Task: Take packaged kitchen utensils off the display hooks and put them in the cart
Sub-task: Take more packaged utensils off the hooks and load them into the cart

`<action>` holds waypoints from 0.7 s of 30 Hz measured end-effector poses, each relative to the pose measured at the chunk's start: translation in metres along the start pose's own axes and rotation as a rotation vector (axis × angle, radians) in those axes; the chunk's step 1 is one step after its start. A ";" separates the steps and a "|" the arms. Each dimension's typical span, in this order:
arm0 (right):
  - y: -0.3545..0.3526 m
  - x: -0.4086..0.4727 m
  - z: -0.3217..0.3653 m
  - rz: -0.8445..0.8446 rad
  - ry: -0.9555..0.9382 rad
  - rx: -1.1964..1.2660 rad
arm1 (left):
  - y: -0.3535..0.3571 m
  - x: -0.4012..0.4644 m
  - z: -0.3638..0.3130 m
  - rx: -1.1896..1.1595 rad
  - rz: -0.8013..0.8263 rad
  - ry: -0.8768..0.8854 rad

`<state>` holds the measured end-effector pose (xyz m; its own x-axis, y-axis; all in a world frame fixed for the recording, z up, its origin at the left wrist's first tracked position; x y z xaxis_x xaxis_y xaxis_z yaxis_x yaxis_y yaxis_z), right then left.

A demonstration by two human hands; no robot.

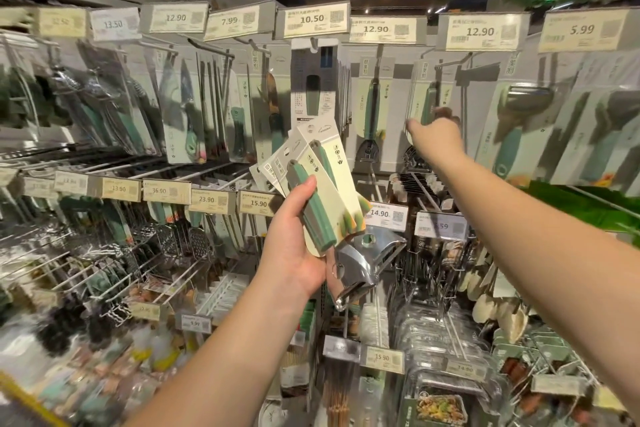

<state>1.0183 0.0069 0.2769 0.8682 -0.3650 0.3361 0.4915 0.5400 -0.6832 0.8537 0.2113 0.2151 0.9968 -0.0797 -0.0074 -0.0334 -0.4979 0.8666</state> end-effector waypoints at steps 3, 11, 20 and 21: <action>-0.002 -0.067 0.013 0.163 -0.180 0.165 | -0.008 -0.005 -0.003 0.004 -0.022 -0.002; 0.015 -0.179 0.016 0.386 -0.217 0.228 | -0.042 -0.013 0.000 0.047 -0.048 -0.093; 0.037 -0.212 0.015 0.328 -0.144 0.078 | -0.082 -0.025 0.006 0.050 -0.088 -0.179; 0.038 -0.214 0.014 0.314 -0.119 0.087 | -0.086 -0.026 0.005 0.042 -0.085 -0.178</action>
<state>0.8522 0.1160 0.1879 0.9773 -0.0831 0.1949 0.1989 0.6765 -0.7091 0.8307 0.2517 0.1382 0.9676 -0.1855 -0.1712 0.0437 -0.5448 0.8375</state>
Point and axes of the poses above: each hand's wrist, its own x-axis towards the middle knuckle, its own y-axis out of the palm, z = x × y, the point moved 2 cm from there along x, towards the middle knuckle, and after that the axes turned 13 degrees about -x, right-handed, at the moved point
